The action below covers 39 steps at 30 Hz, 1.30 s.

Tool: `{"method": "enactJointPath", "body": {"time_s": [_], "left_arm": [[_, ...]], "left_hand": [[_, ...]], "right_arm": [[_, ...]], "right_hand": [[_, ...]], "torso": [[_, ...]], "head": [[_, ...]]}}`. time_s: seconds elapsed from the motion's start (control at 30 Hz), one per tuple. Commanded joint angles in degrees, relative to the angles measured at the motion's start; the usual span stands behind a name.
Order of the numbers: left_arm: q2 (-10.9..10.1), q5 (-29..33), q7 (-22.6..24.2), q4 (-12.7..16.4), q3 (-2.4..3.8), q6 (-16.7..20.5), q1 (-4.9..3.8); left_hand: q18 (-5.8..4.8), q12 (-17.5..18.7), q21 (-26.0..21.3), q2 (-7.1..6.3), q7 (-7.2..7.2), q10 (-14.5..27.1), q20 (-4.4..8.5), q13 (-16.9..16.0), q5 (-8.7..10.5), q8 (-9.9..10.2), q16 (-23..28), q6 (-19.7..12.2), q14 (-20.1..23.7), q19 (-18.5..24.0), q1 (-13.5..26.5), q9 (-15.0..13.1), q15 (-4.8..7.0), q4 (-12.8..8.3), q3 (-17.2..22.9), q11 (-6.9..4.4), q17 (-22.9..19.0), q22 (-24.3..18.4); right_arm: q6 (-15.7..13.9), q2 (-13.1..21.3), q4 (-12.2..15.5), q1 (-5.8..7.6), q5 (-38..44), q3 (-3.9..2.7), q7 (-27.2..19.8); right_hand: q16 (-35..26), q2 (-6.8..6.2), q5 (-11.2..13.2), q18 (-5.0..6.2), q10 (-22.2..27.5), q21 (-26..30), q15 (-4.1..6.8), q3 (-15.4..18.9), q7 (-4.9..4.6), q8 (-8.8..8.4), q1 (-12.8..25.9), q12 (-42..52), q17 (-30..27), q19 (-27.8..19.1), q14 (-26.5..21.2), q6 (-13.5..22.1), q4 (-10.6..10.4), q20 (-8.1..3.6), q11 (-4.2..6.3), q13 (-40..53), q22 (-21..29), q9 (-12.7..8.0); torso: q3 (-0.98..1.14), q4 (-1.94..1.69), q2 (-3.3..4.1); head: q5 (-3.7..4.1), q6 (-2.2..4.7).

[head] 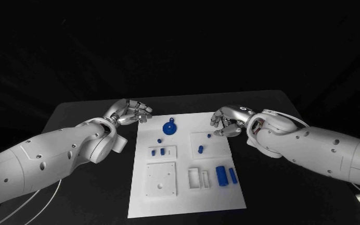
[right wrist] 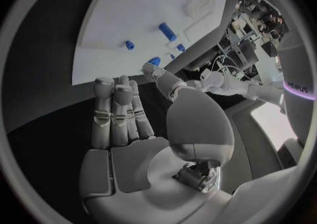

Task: Assemble the parts on the task board

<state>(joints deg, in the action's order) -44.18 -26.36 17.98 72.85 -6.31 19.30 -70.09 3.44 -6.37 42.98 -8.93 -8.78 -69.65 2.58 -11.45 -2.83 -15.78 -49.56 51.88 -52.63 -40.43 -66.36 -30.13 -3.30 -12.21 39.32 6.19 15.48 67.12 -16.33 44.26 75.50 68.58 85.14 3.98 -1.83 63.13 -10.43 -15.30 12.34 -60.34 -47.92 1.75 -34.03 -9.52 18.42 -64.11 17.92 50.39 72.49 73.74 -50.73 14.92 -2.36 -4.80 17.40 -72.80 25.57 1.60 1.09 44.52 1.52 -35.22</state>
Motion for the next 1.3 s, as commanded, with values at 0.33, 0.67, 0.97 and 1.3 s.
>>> {"method": "enactJointPath", "body": {"time_s": [0.33,0.67,0.97,1.3], "left_arm": [[-0.4,10.3,4.9,1.7,0.04,-2.2,-0.06],[-0.6,11.2,5.0,2.1,0.04,-2.4,-0.06],[-0.5,11.3,4.9,2.0,0.04,-2.4,-0.06],[-0.4,11.6,4.7,1.9,0.04,-2.7,-0.06]], "left_hand": [[0.18,0.9,-2.8,0.89,-0.19,-0.2,-1.99,0.3,-0.42,-0.6,8.0,-0.7,-0.1,0.6,0.3,-0.2,-1.92,-0.8,-0.4,0.00,-1.3,-0.9],[0.24,1.1,-3.1,0.96,-0.26,-0.1,-2.16,0.4,-0.40,-0.7,8.9,-0.8,-0.3,0.7,0.3,-0.2,-2.05,-0.8,-0.5,0.08,-1.2,-0.9],[0.28,1.2,-3.1,0.95,-0.29,-0.1,-2.18,0.4,-0.39,-0.7,9.2,-0.9,-0.5,0.6,0.4,-0.2,-2.05,-0.8,-0.6,0.11,-1.1,-0.8],[0.31,1.4,-3.3,0.90,-0.33,0.2,-2.20,0.5,-0.36,-0.7,9.6,-1.0,-0.7,0.5,0.5,-0.2,-2.06,-0.8,-0.8,0.23,-0.9,-0.8]], "right_arm": [[-2.7,-2.7,-1.2,-1.62,14.4,0.18,8.7],[-3.1,-4.4,-2.8,-2.40,14.1,0.67,10.4],[-2.6,-5.9,-4.0,-3.22,14.4,0.76,10.5],[-2.2,-7.4,-4.8,-3.66,14.4,1.00,10.4]], "right_hand": [[0.3,-3.39,5.5,2.66,-3.0,0.1,-0.18,-5.5,0.21,0.11,-1.4,-4.3,-0.4,1.5,1.1,-0.8,-2.9,0.00,-0.13,-2.9,-0.1,-0.3],[0.4,-4.38,7.6,2.66,-4.2,0.3,-0.16,-8.1,0.21,-0.02,-1.9,-5.7,-0.5,1.7,1.1,-0.9,-4.9,0.07,-0.11,-3.8,-0.4,-0.5],[0.6,-4.02,8.6,2.66,-6.6,0.2,0.52,-9.0,0.61,0.43,-2.1,-5.1,-0.6,1.9,1.2,-1.9,-5.4,-0.03,0.60,-3.3,-0.8,-0.5],[0.7,-3.45,10.0,2.66,-8.2,0.1,1.13,-10.1,1.17,0.99,-2.3,-4.8,-0.5,1.8,1.1,-3.2,-5.5,-0.31,1.23,-2.6,-1.3,-0.3]], "torso": [[-0.12,-0.10,0.18],[-0.14,-0.10,0.19],[-0.07,-0.03,0.12],[-0.03,0.01,0.15]], "head": [[0.03,0.13],[-0.76,-0.23],[-1.05,-0.68],[-0.93,-0.86]]}}
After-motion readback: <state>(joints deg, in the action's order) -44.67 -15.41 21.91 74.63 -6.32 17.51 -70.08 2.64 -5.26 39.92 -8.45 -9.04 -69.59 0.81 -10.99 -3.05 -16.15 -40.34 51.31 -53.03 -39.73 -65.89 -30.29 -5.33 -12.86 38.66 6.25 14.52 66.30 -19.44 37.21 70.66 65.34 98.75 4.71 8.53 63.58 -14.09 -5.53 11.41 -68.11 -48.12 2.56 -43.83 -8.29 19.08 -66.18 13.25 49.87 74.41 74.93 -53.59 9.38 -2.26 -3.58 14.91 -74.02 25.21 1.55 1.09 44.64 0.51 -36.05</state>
